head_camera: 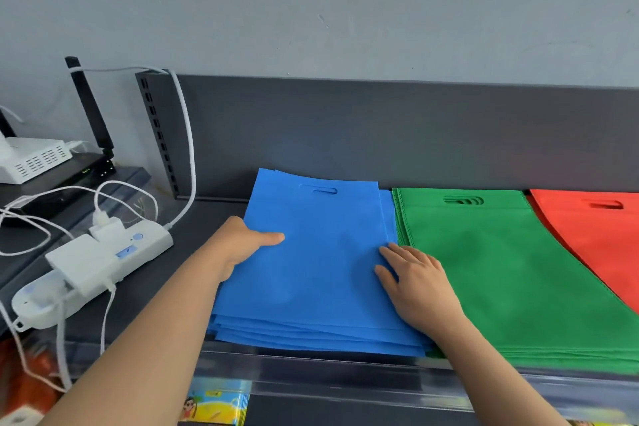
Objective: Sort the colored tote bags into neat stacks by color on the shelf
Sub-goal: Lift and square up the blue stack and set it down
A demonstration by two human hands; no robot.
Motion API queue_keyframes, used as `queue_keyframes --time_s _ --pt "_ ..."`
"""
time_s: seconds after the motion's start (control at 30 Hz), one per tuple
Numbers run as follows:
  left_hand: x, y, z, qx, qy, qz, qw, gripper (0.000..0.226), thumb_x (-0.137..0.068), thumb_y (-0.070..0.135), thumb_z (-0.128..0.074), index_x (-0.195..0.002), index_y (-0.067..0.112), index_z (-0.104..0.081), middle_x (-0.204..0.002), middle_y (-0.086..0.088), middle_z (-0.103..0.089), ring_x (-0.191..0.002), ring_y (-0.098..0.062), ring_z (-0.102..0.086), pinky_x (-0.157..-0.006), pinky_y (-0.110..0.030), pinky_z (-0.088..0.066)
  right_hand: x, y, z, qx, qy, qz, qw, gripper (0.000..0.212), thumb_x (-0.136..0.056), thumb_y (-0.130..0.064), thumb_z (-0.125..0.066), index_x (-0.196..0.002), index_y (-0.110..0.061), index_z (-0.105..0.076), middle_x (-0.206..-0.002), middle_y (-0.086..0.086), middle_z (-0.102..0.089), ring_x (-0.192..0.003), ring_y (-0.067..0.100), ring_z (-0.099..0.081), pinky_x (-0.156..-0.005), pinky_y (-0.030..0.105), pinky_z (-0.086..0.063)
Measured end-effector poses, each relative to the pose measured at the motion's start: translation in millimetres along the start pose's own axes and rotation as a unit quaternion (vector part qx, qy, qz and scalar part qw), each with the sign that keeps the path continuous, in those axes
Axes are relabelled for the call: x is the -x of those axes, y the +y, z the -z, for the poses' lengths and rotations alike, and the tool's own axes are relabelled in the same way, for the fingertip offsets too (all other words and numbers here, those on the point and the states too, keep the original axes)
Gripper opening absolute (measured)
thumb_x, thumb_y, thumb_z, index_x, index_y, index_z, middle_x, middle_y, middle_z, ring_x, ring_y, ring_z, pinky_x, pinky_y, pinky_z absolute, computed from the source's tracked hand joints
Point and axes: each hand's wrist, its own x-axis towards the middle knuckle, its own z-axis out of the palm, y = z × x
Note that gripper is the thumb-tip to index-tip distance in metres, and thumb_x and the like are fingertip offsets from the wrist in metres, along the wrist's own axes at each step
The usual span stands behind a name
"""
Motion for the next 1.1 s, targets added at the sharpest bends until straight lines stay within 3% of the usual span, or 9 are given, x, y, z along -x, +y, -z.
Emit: queue_keyframes --time_s 0.23,0.33,0.4,0.47,0.53,0.6,0.77,0.9,1.1 --pt "19.1 -2.3 2.9 0.116 0.058 -0.101 0.986 0.045 -0.076 0.012 -0.078 -0.114 0.025 -0.056 -0.105 0.007 -0.068 -0.091 -0.014 -0.068 -0.072 -0.033 -0.054 -2.4 3.2 -2.2 -0.071 -0.013 -0.043 0.996 0.057 -0.096 -0.05 -0.033 -0.146 -0.023 -0.031 -0.151 -0.008 -0.033 -0.14 0.013 -0.026 -0.114 0.031 -0.017" --pt "34.2 4.0 15.9 0.133 0.075 -0.162 0.975 0.052 -0.076 0.013 -0.078 -0.118 0.03 -0.053 -0.106 0.011 -0.067 -0.09 -0.01 -0.068 -0.072 -0.03 -0.054 -8.6 0.1 6.2 -0.153 -0.04 -0.103 0.982 0.068 -0.093 -0.055 -0.04 -0.148 -0.018 -0.026 -0.146 -0.002 -0.04 -0.135 0.019 -0.035 -0.111 0.035 -0.026" --pt "43.7 8.2 25.3 0.15 0.076 -0.199 0.965 0.052 -0.076 0.011 -0.077 -0.117 0.033 -0.053 -0.107 0.012 -0.068 -0.092 -0.009 -0.068 -0.075 -0.031 -0.054 -14.9 -8.8 19.9 -0.305 -0.042 -0.137 0.942 0.068 -0.087 -0.056 -0.052 -0.142 -0.017 -0.037 -0.134 -0.005 -0.052 -0.12 0.016 -0.052 -0.1 0.034 -0.041" --pt "51.5 12.6 32.0 0.163 0.068 -0.235 0.956 0.054 -0.076 0.009 -0.076 -0.119 0.033 -0.053 -0.109 0.012 -0.068 -0.095 -0.009 -0.068 -0.078 -0.031 -0.054 -22.1 -22.3 35.8 -0.468 -0.031 -0.136 0.873 0.052 -0.083 -0.047 -0.064 -0.125 -0.018 -0.052 -0.118 -0.008 -0.065 -0.1 0.01 -0.065 -0.085 0.03 -0.051" --pt "58.7 17.5 35.9 0.164 0.058 -0.267 0.948 0.056 -0.076 0.009 -0.076 -0.122 0.032 -0.052 -0.11 0.013 -0.068 -0.097 -0.007 -0.067 -0.08 -0.03 -0.053 -29.5 -32.9 49.7 -0.579 -0.023 -0.127 0.805 0.043 -0.081 -0.034 -0.071 -0.116 -0.014 -0.059 -0.107 -0.004 -0.071 -0.093 0.013 -0.069 -0.081 0.033 -0.054" --pt "63.7 22.5 39.1 0.15 0.062 -0.287 0.944 0.054 -0.076 0.01 -0.076 -0.118 0.036 -0.053 -0.109 0.015 -0.068 -0.097 -0.005 -0.067 -0.08 -0.029 -0.053 -35.8 -39.9 63.7 -0.63 0.011 -0.117 0.768 0.037 -0.079 -0.022 -0.074 -0.112 -0.011 -0.062 -0.105 0.002 -0.072 -0.092 0.02 -0.07 -0.081 0.038 -0.055" --pt "64.8 43.9 51.1 0.135 0.134 -0.318 0.929 0.042 -0.083 0.023 -0.071 -0.118 0.035 -0.051 -0.112 0.018 -0.064 -0.1 -0.003 -0.063 -0.084 -0.03 -0.05 -45.7 -52.6 91.0 -0.619 0.119 -0.06 0.774 0.028 -0.081 -0.01 -0.071 -0.107 -0.012 -0.062 -0.099 -0.001 -0.073 -0.087 0.018 -0.071 -0.072 0.034 -0.057" --pt "64.8 54.0 48.2 0.097 0.153 -0.326 0.928 0.032 -0.09 0.026 -0.062 -0.114 0.036 -0.043 -0.11 0.021 -0.058 -0.098 0.003 -0.057 -0.082 -0.027 -0.047 -48.4 -52.7 90.5 -0.569 0.138 -0.047 0.81 0.027 -0.086 -0.009 -0.065 -0.109 -0.02 -0.057 -0.107 -0.005 -0.068 -0.094 0.012 -0.067 -0.081 0.035 -0.055" --pt "66.6 54.9 40.0 0.075 0.159 -0.317 0.932 0.03 -0.091 0.016 -0.059 -0.114 0.029 -0.046 -0.103 0.011 -0.062 -0.084 -0.005 -0.061 -0.066 -0.022 -0.05 -51.9 -53.9 94.7 -0.591 0.173 -0.055 0.786 0.03 -0.088 0.002 -0.052 -0.107 -0.022 -0.054 -0.108 -0.007 -0.066 -0.099 0.01 -0.064 -0.087 0.036 -0.052"
